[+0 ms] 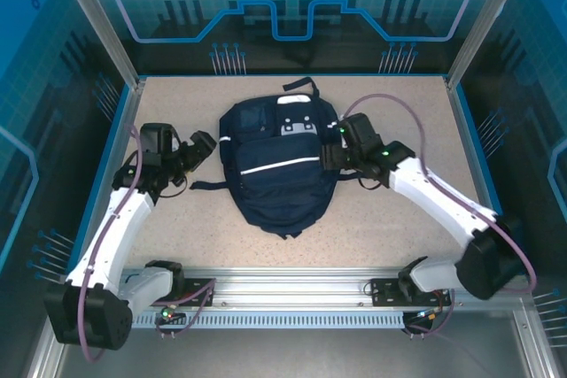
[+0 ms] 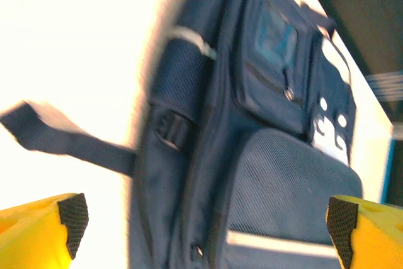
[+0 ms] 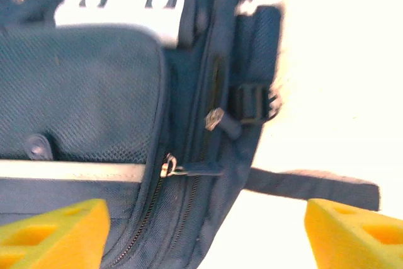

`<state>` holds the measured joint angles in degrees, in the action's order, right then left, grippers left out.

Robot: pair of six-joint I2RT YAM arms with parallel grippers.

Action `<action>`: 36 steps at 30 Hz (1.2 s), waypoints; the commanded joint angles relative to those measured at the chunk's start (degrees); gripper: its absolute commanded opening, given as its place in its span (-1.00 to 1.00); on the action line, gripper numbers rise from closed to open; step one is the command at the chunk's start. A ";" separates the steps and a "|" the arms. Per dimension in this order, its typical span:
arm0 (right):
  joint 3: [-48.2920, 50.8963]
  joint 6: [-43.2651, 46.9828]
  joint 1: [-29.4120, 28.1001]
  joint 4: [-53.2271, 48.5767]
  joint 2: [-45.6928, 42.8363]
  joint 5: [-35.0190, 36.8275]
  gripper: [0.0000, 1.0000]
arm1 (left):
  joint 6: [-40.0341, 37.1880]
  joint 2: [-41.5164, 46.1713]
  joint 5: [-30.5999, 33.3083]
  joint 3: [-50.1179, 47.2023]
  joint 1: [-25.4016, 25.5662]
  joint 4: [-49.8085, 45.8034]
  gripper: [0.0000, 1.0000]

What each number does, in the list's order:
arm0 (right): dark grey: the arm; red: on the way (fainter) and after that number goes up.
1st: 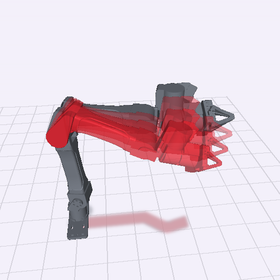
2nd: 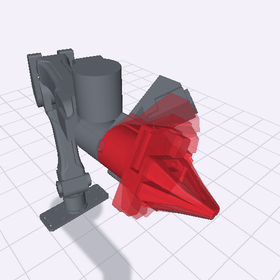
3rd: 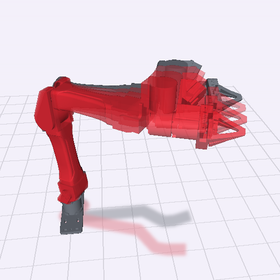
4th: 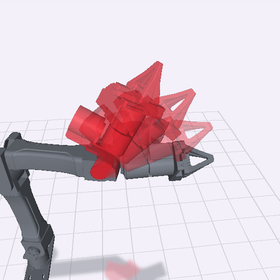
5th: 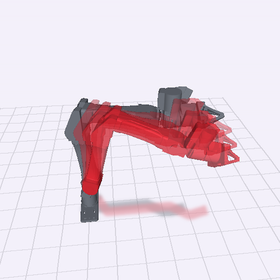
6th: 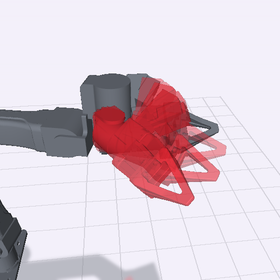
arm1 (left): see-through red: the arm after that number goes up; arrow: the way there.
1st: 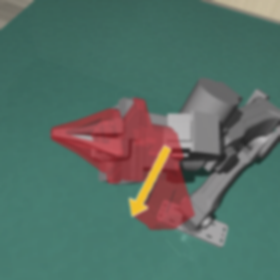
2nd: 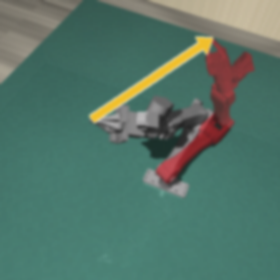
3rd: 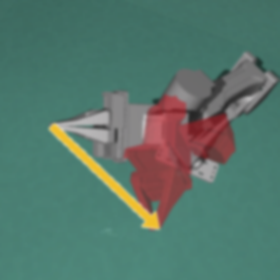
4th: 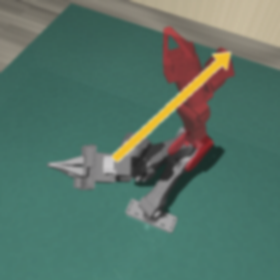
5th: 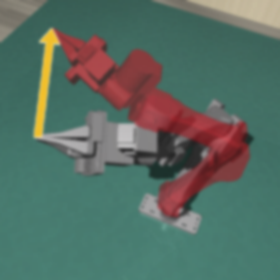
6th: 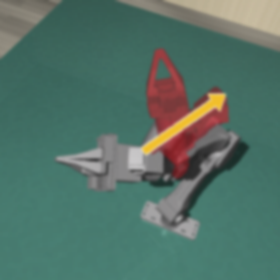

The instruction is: Pack books, pencil case, and school supplies into a backpack

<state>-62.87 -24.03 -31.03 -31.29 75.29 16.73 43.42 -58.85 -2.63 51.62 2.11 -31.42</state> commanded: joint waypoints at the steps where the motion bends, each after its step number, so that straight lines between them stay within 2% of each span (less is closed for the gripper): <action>1: 1.26 2.67 2.64 2.75 -5.85 10.72 0.99 | -5.21 1.76 15.83 0.41 -1.89 1.50 0.97; 4: 4.37 4.68 6.09 6.86 -9.09 18.63 1.00 | -10.00 2.44 23.93 -4.34 -2.13 9.92 0.98; 7: 9.09 5.33 11.57 12.32 -10.33 22.51 1.00 | -14.32 2.31 28.90 -9.14 -2.22 18.75 0.98; 11: 18.82 7.50 19.07 22.58 -9.69 23.66 1.00 | -20.72 -0.65 30.36 -14.11 -2.30 28.12 0.97; 14: 24.09 9.44 22.90 29.28 -7.72 22.50 1.00 | -25.69 -2.76 29.73 -18.04 -2.28 35.30 0.97; 18: 28.46 14.08 24.47 37.50 -4.66 17.91 1.00 | -31.21 -5.28 26.78 -23.51 -2.29 46.37 0.98; 25: 36.50 19.91 25.41 58.35 -1.99 4.29 1.00 | -38.35 -11.52 15.91 -29.06 -2.29 65.63 0.97; 29: 37.84 21.52 25.85 64.97 1.09 0.87 1.00 | -40.49 -15.63 12.16 -30.69 -2.29 73.87 0.97; 36: 38.53 20.96 26.39 71.99 6.74 -1.70 0.99 | -40.36 -22.97 12.54 -32.74 -2.47 83.35 0.97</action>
<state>-25.17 -3.75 -5.56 33.63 80.29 17.28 4.38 -79.44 11.16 20.75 0.36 43.33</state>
